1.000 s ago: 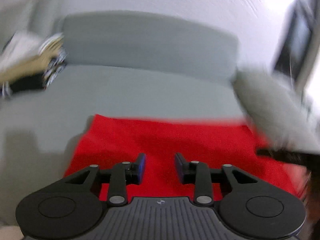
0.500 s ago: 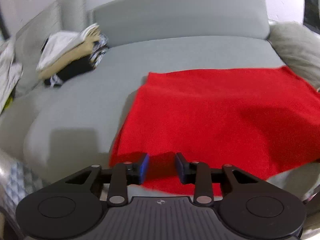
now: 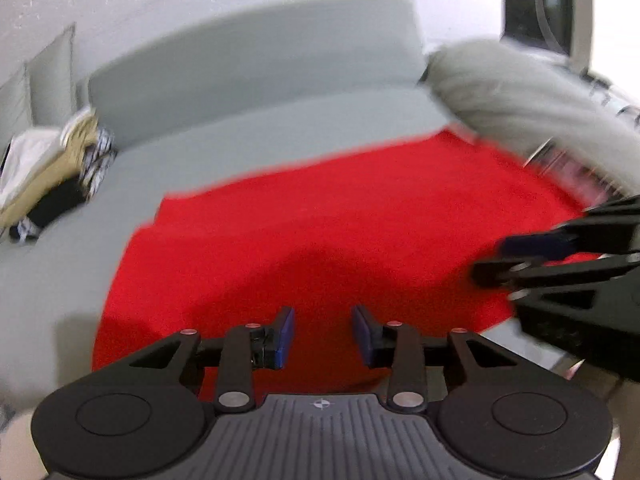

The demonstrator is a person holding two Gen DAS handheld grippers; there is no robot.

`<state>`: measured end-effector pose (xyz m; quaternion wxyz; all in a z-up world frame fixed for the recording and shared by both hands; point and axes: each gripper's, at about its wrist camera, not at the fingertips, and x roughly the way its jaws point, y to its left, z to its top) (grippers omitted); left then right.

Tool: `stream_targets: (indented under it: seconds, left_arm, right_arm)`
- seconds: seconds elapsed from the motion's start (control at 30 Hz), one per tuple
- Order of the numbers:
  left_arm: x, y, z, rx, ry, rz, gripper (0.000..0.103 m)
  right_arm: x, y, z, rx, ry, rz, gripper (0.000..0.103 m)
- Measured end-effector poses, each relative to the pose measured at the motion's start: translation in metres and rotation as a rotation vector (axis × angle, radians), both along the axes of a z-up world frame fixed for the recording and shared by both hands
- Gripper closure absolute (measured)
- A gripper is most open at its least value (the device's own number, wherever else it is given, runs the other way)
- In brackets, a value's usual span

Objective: Fold clothes

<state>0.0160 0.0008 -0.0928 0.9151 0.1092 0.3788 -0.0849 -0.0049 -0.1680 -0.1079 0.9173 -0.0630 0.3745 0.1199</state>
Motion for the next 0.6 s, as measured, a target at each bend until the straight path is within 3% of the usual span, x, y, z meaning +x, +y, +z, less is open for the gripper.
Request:
stream_targets:
  seconds: [0.1, 0.2, 0.23, 0.27, 0.37, 0.43, 0.5, 0.53, 0.6]
  left_arm:
    - [-0.005, 0.005, -0.001, -0.015, 0.021, 0.003, 0.066]
    - [-0.006, 0.012, 0.0, -0.011, 0.106, 0.028, 0.066]
    - [-0.007, 0.015, 0.0, -0.008, 0.148, 0.05, 0.067]
    - [-0.007, 0.018, 0.0, -0.005, 0.185, 0.072, 0.066]
    - [-0.014, 0.028, 0.007, -0.038, 0.191, 0.109, 0.064]
    - [-0.018, 0.032, 0.016, -0.063, 0.152, 0.135, 0.062]
    - [-0.017, 0.036, 0.024, -0.096, 0.12, 0.152, 0.061]
    - [-0.016, 0.036, 0.027, -0.116, 0.104, 0.159, 0.061]
    - [-0.012, 0.034, 0.029, -0.13, 0.076, 0.161, 0.06]
  right_arm:
    - [-0.004, -0.011, -0.012, -0.028, 0.017, -0.015, 0.075]
    - [-0.013, -0.028, -0.015, 0.007, 0.094, -0.056, 0.075]
    - [-0.015, -0.035, -0.015, 0.029, 0.126, -0.075, 0.075]
    - [-0.015, -0.043, -0.015, 0.064, 0.171, -0.105, 0.069]
    - [-0.019, -0.072, -0.017, 0.214, 0.287, -0.227, 0.063]
    - [-0.027, -0.094, -0.016, 0.341, 0.278, -0.297, 0.063]
    - [-0.034, -0.112, -0.013, 0.453, 0.234, -0.373, 0.053]
    - [-0.037, -0.12, -0.012, 0.498, 0.213, -0.412, 0.047]
    - [-0.038, -0.131, -0.012, 0.554, 0.172, -0.473, 0.046]
